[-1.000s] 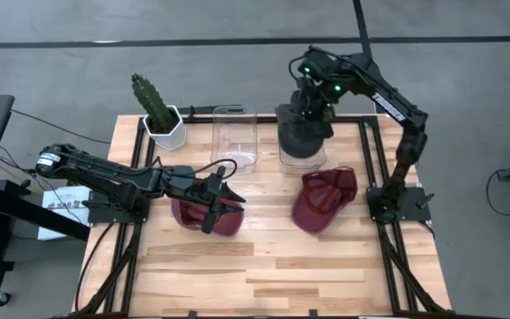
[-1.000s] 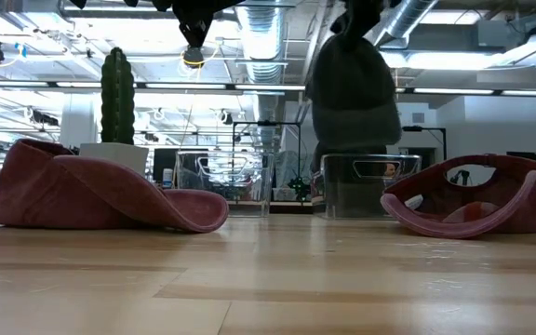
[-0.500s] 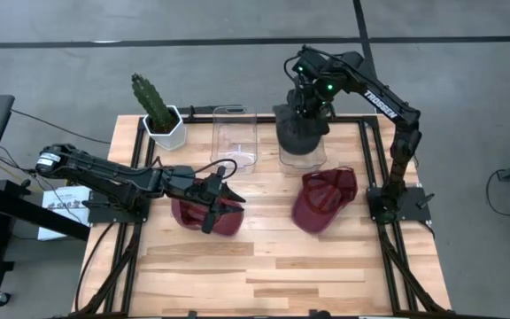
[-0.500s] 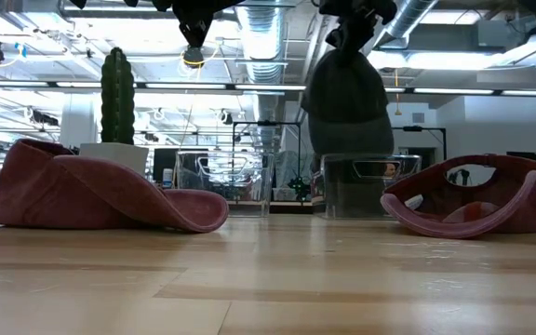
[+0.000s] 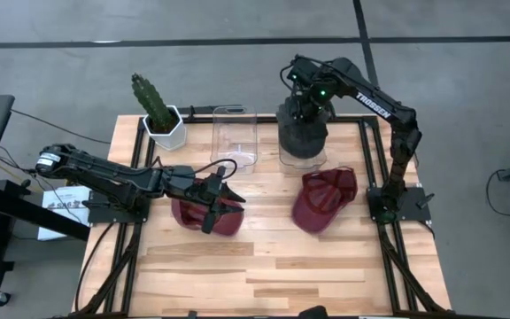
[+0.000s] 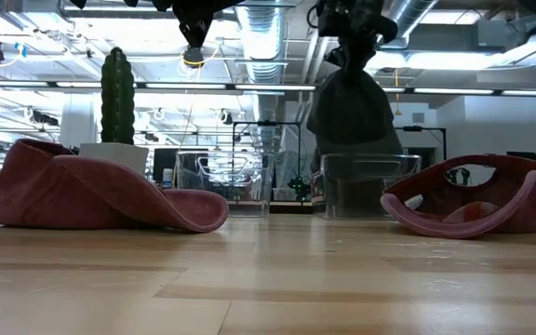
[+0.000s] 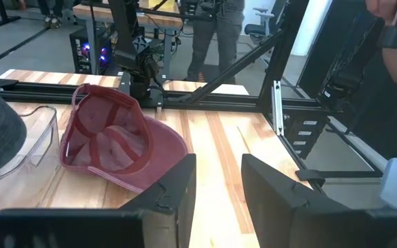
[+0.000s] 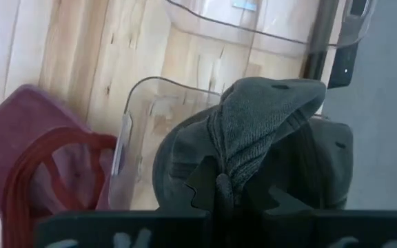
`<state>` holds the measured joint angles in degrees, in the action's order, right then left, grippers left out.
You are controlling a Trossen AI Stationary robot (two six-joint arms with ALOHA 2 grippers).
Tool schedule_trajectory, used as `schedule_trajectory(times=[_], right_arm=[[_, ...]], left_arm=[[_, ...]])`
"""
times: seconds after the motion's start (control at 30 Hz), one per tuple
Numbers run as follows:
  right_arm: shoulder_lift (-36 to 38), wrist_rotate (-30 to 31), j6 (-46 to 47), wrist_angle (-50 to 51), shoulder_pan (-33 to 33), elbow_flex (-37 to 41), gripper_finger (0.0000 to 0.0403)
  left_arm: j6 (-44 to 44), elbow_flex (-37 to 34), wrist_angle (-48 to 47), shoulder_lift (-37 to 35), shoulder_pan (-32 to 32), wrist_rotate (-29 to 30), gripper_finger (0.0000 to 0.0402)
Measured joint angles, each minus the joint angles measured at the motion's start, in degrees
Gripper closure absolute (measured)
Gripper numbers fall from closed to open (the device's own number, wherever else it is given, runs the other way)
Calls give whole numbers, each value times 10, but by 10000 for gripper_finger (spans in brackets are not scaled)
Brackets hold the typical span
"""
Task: Pick & Place hat
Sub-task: Put the black cap into the transparent bin
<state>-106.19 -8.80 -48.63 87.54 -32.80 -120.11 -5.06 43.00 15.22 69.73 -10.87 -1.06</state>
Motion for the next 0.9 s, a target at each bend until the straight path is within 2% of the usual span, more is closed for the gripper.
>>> schedule_trajectory(times=[0.47, 0.9], right_arm=[[0, 2, -9, -49, -8, 53, 391], [0, 2, -10, -101, -44, 104, 391]], left_arm=[[-4, 0, 0, 0, 0, 0, 289], [-4, 0, 0, 0, 0, 0, 289]])
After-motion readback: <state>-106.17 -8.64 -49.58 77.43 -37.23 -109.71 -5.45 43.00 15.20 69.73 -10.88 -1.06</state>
